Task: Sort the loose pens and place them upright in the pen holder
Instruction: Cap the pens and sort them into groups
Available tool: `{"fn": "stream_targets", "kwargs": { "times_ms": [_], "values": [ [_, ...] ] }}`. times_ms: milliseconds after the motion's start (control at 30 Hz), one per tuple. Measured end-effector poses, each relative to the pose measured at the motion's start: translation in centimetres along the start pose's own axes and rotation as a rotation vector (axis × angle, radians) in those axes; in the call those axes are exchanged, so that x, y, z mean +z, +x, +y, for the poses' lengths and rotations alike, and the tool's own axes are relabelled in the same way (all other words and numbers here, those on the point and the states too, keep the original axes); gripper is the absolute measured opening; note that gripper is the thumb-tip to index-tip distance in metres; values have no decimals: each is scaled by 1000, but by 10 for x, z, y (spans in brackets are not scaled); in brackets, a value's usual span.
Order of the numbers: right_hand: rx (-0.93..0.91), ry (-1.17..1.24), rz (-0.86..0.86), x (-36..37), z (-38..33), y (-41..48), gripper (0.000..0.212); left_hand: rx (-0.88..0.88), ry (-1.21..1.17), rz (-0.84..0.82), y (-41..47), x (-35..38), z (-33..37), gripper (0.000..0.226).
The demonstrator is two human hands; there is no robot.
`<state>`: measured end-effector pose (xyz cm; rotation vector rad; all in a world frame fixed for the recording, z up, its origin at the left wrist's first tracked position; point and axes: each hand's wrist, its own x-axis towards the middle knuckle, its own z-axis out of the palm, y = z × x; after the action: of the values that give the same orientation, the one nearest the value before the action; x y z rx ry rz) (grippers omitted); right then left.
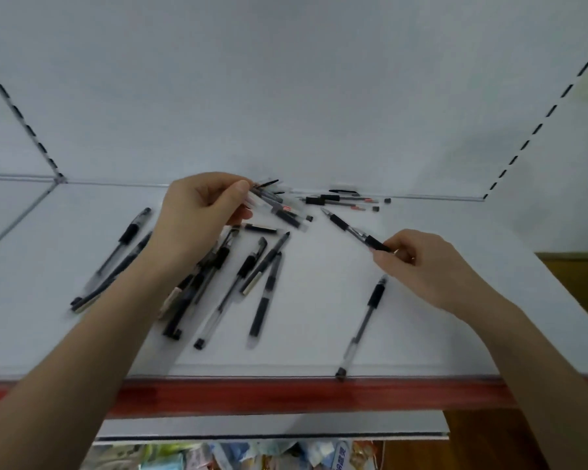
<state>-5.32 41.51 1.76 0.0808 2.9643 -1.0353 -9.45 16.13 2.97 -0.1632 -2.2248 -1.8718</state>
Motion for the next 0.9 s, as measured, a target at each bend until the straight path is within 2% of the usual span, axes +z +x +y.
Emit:
{"fn": "stream_targets", "kwargs": {
  "times_ms": [167,333,567,800,900],
  "values": [
    [-67,4,-102,21,-29,0,11,-25,-5,80,-7,-22,3,13],
    [-180,-102,-155,42,-64,-2,33,-36,1,133,-16,-40,1,12],
    [-220,-149,-304,74,-91,-5,46,-42,2,165,-20,-51,-5,12],
    [-121,-189,-204,53,-73,2,31,-61,-44,135,-20,-47,-6,17],
    [-110,39,-137,33,-72,-3,19,-85,-96,106,-17,-41,-4,18]
  ]
}}
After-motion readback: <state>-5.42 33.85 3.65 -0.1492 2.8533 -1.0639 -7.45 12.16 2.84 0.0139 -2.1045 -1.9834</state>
